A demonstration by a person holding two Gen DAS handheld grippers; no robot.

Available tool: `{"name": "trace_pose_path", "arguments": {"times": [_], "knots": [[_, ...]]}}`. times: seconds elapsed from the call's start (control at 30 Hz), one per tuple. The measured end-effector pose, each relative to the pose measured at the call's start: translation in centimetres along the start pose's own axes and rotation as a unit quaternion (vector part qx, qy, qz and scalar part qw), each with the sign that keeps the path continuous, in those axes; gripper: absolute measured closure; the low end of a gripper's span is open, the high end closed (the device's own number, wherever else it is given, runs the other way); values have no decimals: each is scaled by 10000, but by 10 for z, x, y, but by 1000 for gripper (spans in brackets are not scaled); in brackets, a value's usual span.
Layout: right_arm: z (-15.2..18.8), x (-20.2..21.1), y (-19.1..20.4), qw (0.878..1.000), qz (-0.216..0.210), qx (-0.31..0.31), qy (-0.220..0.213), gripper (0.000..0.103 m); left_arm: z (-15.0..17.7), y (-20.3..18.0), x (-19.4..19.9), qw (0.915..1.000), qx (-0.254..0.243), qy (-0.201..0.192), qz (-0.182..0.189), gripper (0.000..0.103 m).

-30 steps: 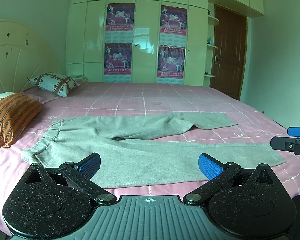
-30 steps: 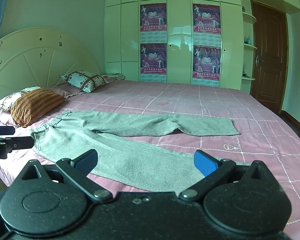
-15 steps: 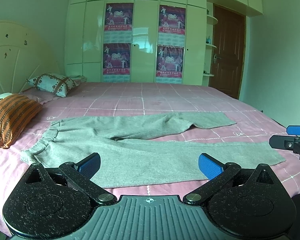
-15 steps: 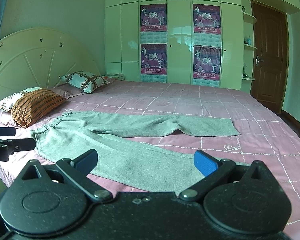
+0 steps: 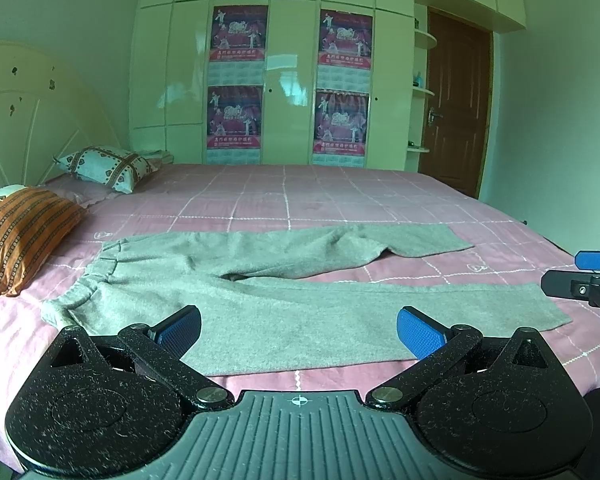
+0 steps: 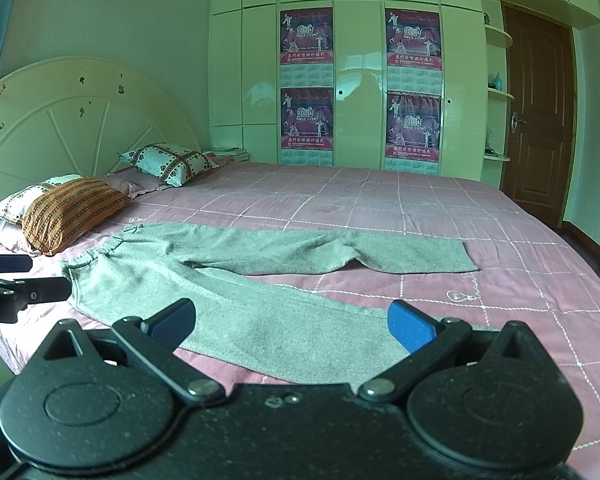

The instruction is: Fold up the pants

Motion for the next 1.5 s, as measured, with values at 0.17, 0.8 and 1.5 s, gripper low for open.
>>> {"name": "trace_pose_path", "arguments": {"times": [0.17, 0.8, 1.5], "knots": [[-2, -1, -3, 10000, 8, -53, 32, 6, 6, 5, -7, 9999, 56, 99, -88, 0], [-43, -136, -3, 9979, -231, -175, 585, 7, -27, 174, -147, 9918, 326, 795, -941, 0], [-130, -451, 26, 9882, -693, 516, 1264, 35, -65, 389, -422, 9755, 1102, 1658, -934, 40]]}}
Point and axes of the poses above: each gripper's, at about its wrist camera, not at the fingertips, and x roughly against the way its jaws point, y to its left, z to its underside, the point moved 10 cm from there along -x, roughly the way its jaws point, and after that the axes turned 5 degrees about y, right-handed, at the moved point
